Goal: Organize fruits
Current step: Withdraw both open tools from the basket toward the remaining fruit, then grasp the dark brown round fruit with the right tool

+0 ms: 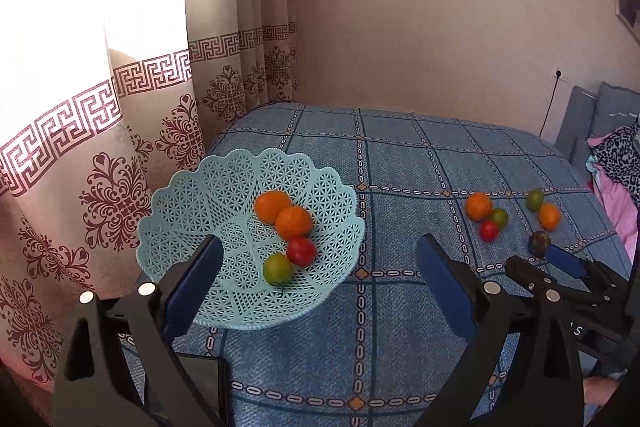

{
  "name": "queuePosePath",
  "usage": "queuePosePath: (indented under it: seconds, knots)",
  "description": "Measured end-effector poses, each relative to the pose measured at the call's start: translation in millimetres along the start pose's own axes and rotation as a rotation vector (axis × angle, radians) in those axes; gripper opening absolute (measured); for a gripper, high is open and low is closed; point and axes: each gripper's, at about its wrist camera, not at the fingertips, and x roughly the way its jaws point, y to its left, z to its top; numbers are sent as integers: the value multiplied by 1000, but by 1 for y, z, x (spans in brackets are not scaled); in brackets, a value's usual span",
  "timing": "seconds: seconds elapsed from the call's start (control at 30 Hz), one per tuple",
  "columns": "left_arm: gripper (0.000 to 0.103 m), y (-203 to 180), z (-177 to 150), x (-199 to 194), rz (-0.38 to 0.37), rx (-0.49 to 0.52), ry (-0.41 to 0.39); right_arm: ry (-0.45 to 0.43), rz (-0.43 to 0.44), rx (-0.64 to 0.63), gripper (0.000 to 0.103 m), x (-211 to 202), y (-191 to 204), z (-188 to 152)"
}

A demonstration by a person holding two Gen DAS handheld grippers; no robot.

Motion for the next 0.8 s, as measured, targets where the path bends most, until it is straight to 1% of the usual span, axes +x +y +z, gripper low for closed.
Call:
queuePosePath:
  seconds: [0.3,0.47,0.67,0.8]
  knots:
    - [98,-41,-1,10,-56,58,20,4,-105,43,81,-1,-56,-3]
    - [98,-60,-3,16,-75,74,33,13,-143,59,81,3,-79,-2]
    - [98,-80,-4,30,-86,95,58,39,-159,52,81,17,-90,5]
    - [98,-92,-5,40,-90,112,78,54,-160,28,81,27,-90,12]
